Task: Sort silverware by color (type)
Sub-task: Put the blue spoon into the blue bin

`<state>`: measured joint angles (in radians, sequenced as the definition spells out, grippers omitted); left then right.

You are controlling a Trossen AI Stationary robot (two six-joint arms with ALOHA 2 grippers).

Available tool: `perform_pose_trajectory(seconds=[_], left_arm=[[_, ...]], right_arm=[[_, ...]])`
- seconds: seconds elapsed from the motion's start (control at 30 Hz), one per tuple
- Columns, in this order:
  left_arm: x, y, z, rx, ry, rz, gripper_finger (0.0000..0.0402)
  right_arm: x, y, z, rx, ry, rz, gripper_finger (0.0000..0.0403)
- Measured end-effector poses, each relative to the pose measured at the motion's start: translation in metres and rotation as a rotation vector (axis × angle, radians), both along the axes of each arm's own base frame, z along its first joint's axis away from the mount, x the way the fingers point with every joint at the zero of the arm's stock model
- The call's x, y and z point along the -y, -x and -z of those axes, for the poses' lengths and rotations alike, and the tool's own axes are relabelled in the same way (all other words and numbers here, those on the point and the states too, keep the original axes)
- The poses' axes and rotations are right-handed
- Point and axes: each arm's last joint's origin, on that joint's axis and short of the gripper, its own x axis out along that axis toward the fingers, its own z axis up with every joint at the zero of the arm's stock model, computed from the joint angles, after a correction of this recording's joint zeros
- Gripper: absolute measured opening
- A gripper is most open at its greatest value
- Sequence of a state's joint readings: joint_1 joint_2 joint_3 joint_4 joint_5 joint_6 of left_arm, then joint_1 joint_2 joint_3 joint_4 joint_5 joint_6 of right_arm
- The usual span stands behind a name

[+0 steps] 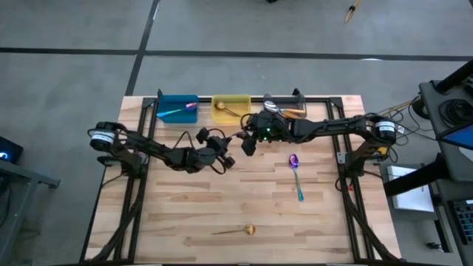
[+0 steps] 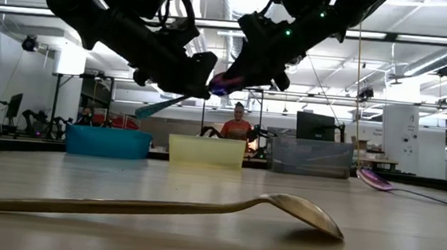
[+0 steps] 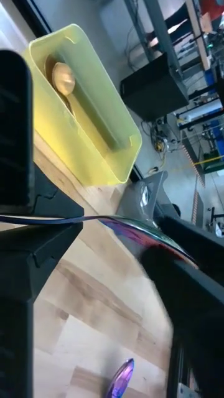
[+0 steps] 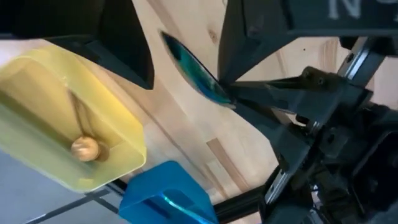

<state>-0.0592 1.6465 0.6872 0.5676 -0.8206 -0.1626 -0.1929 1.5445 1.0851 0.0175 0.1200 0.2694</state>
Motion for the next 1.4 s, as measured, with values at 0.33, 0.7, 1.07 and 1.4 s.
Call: perform_pose_trajectory(seconds=[0.33,0.7,1.07,1.4], left_arm=[[-0.012,0.017,-0.029,0.029,0.097,0.031,0.0001],[-0.022,0.046,-0.068,0.063,0.318,0.343,0.0],[-0.021,0.045,-0.063,0.032,0.388,0.416,0.0],[-0.021,0.039,-0.057,0.042,0.393,0.414,0.0]], right_arm=[[0.003,0.024,-0.032,0.008,0.086,-0.023,0.0189],[-0.01,0.04,-0.049,0.038,0.148,-0.483,0.0189],[-0.011,0.023,-0.037,0.072,0.151,-0.492,0.0189],[-0.007,0.003,-0.017,0.089,0.073,-0.451,0.0187]])
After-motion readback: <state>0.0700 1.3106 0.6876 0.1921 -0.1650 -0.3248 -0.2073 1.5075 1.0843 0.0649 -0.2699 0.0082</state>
